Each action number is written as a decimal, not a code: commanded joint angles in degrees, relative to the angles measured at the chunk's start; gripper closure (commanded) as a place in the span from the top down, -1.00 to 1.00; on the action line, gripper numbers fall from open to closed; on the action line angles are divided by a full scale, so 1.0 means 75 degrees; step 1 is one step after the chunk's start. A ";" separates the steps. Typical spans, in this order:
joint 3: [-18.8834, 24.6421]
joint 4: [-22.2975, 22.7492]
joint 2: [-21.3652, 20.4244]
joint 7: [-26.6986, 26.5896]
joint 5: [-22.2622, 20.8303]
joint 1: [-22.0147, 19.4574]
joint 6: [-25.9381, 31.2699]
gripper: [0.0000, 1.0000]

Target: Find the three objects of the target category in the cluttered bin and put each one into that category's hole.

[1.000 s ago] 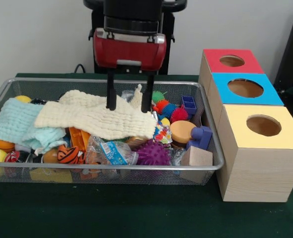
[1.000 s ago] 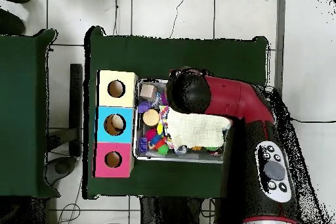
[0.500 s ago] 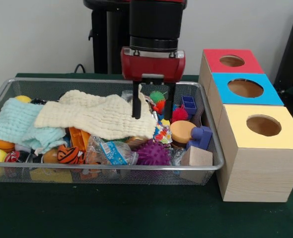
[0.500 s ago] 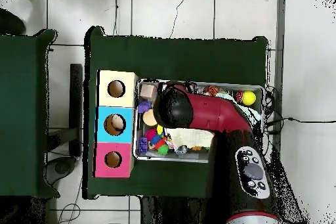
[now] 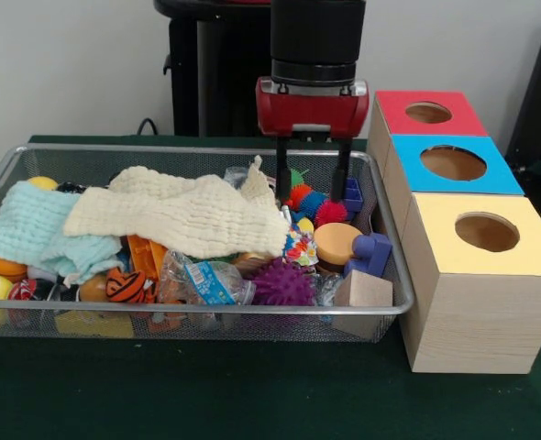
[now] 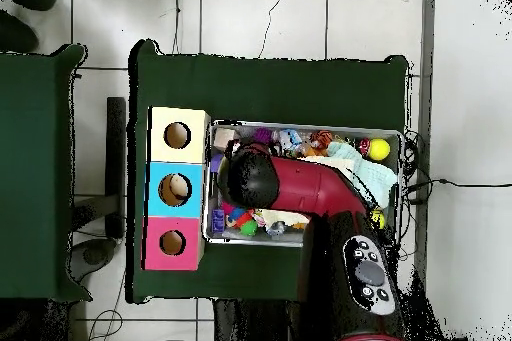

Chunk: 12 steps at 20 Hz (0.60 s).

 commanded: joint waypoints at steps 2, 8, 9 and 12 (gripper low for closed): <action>-0.0060 0.0775 -0.0096 0.1609 0.0509 -0.0322 0.0320 1.00; -0.0289 0.0254 0.0737 0.2053 0.0918 -0.0067 -0.0192 1.00; -0.0305 0.0299 0.0786 0.2110 0.0994 -0.0039 -0.0277 1.00; -0.0602 0.0460 0.0815 0.2424 0.1200 0.0246 -0.0434 1.00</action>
